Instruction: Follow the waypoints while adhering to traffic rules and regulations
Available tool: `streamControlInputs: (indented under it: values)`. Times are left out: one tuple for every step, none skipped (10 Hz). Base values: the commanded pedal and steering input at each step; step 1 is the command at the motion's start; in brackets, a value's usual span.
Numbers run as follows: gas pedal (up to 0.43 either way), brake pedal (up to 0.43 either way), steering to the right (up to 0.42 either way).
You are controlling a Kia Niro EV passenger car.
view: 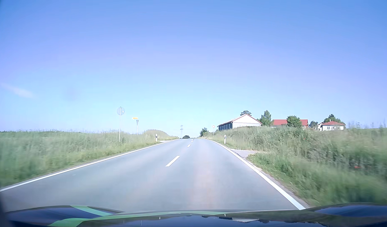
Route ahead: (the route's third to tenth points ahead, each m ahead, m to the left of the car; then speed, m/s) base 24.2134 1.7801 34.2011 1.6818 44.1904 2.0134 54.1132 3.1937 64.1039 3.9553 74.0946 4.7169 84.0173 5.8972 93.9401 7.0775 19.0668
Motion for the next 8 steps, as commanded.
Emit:
streamControlInputs:
  values:
    - [0.000, 0.012, -0.006]
    - [0.000, 0.128, -0.006]
    - [0.000, 0.280, -0.007]
    - [0.000, 0.311, -0.006]
    - [0.000, 0.323, -0.007]
    - [0.000, 0.305, -0.007]
    - [0.000, 0.299, -0.007]
    - [0.000, 0.317, -0.006]
